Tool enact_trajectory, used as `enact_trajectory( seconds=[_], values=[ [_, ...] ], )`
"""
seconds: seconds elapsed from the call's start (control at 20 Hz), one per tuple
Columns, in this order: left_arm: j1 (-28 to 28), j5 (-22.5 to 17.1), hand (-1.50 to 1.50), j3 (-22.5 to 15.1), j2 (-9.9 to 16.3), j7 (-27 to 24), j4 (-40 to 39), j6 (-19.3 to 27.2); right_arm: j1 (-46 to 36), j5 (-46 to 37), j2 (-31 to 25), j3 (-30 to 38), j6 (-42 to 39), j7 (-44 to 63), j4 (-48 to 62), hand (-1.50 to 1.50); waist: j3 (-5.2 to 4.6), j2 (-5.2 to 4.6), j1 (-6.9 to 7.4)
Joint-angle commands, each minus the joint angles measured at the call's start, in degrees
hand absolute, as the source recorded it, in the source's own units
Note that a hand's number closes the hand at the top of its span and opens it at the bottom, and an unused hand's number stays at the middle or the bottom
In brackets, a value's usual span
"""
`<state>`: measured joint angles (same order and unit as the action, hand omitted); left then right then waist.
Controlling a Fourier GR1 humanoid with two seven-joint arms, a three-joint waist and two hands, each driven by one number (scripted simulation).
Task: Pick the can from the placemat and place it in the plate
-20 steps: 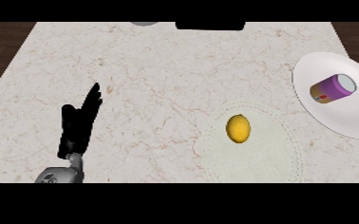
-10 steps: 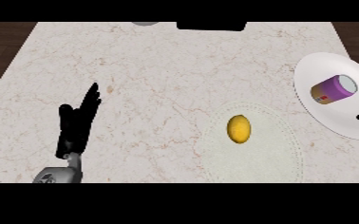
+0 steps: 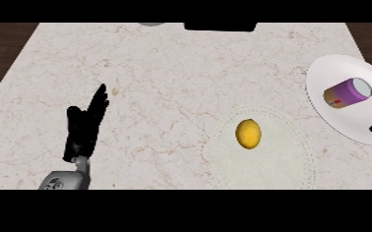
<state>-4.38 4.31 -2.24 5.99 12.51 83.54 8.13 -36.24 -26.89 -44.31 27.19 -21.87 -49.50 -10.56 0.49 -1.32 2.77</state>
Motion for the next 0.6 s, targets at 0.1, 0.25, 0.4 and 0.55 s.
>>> enact_trajectory(
  seconds=[0.1,0.25,0.4,0.55],
  values=[
    [0.6,-0.5,0.0,-0.1,0.1,-0.3,-0.3,-1.1,0.3,0.6,-1.4,0.4,-4.0,-5.2,0.9,-1.5,0.03,-0.14,0.35],
    [-0.2,-0.3,0.0,1.1,2.0,0.3,0.3,-1.4,1.5,0.6,-3.9,0.2,-5.5,-5.7,1.2,-1.5,0.05,-0.11,0.1],
    [0.7,0.2,0.0,0.0,-0.4,-1.9,-1.3,-0.2,2.0,0.5,-3.7,0.0,-4.5,-6.1,1.3,-1.5,0.08,-0.32,0.24],
    [0.6,-1.1,0.0,1.1,1.2,0.6,1.2,-1.4,2.2,1.1,-4.5,0.7,-3.0,-4.9,1.8,-1.5,0.13,-0.21,0.68]
  ],
)
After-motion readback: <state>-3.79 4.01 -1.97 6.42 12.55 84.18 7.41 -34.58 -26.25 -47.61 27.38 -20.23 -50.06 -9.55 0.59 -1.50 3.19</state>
